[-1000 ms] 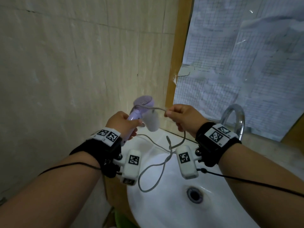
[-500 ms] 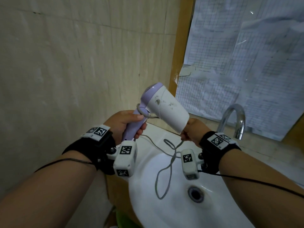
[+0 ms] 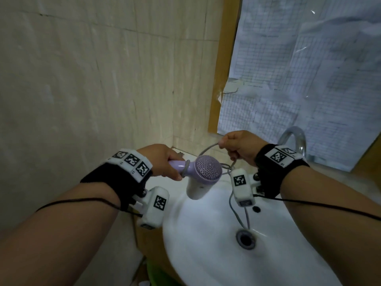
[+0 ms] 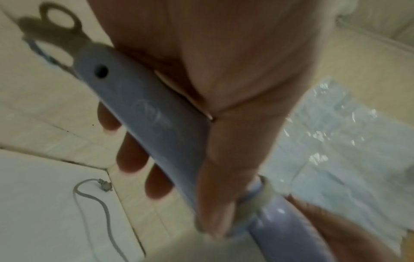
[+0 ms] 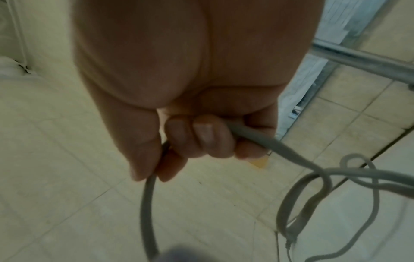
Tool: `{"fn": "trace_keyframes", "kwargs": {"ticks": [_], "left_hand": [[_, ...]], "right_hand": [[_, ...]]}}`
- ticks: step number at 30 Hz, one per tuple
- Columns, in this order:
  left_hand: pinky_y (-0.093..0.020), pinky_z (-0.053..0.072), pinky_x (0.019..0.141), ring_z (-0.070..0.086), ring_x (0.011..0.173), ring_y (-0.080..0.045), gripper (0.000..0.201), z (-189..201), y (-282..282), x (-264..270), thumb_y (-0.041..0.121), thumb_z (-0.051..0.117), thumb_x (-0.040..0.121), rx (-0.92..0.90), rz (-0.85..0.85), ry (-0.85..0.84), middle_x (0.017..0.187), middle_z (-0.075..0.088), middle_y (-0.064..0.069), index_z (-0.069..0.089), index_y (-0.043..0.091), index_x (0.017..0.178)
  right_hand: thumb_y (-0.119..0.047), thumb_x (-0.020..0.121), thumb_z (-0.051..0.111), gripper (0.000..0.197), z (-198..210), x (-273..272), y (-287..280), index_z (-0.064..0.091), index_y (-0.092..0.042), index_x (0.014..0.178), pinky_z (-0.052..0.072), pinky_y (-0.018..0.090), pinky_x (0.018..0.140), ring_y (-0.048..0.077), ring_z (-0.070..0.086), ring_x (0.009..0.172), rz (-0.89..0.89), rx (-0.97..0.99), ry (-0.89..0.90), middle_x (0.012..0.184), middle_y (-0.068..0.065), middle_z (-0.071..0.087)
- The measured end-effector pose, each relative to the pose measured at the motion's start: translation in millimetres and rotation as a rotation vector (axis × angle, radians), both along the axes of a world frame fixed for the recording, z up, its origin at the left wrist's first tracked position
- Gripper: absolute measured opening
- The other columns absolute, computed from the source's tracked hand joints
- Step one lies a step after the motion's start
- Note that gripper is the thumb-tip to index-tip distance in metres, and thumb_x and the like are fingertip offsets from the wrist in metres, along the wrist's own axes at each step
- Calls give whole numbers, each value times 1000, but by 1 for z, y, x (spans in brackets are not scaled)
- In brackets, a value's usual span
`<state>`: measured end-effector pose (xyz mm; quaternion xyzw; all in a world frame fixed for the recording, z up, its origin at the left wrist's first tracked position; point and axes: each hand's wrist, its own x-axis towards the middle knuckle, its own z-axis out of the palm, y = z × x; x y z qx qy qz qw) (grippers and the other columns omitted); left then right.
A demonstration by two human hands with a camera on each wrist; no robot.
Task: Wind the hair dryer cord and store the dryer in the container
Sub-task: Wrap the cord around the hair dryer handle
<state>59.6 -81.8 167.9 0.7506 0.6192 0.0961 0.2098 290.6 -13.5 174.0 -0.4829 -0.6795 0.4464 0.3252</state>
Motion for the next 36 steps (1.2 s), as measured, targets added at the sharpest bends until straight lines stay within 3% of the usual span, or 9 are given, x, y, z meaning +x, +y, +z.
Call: {"fn": "trace_keyframes", "kwargs": {"ticks": [4,10,14,17,20,24,27,33,36], "left_hand": [[-20,45,60,65,74,-18,36,-11,2,13,36,71,70,88,141,46,80,70,0,70,25,104],[-20,43,50,67,63,-20,19,-22,13,15,39,72,68,128,348,-280,74,71,-7,69,22,77],[-18,37,43,56,43,-13,30,-27,17,16,37,69,73,136,469,-537,64,66,-5,70,8,83],[-24,39,48,55,52,-22,39,-29,18,16,34,68,75,85,523,-767,67,67,-11,62,4,99],[-27,42,49,58,53,-24,53,-29,20,15,30,70,74,13,531,-979,72,69,-15,45,11,116],[-27,41,51,55,46,-20,16,-26,12,16,18,65,81,45,447,-1098,67,65,-14,57,7,87],[-27,43,51,55,44,-18,11,-29,8,13,16,63,83,89,418,-1192,56,67,-6,58,8,78],[-24,45,47,56,44,-16,9,-34,6,3,15,58,87,126,346,-1300,54,69,-2,55,10,79],[-23,46,46,56,46,-15,10,-31,4,4,15,55,88,147,295,-1359,56,69,-2,55,8,81]], "right_hand": [[-6,89,53,22,-2,-13,-9,59,-10,69,33,21,44,10,37,38,37,-20,68,40,-6,42],[-2,91,50,25,-15,-18,-21,52,-12,68,47,29,58,14,52,44,103,-45,135,53,5,55],[-5,91,52,24,-28,-18,-25,54,-13,68,48,29,64,19,58,59,198,-25,21,57,1,64],[-10,90,54,24,-37,-18,-25,56,-15,67,45,28,65,22,57,67,240,-18,-77,56,-6,66],[-14,90,54,30,-44,-14,-23,60,-22,61,44,34,71,26,54,76,213,-11,-87,56,-7,65],[-16,89,57,28,-44,-12,-25,63,-24,63,47,32,78,17,58,72,158,34,-148,65,-6,66],[-20,86,61,20,-42,-12,-26,64,-30,69,47,26,88,9,61,79,108,78,-275,73,-10,67],[-19,84,63,12,-45,-23,-26,73,-20,91,46,24,84,13,61,88,-20,192,-325,88,-4,66],[-24,83,62,15,-45,-31,-25,72,-17,90,47,26,73,17,60,80,-172,250,-301,81,-2,64]]}}
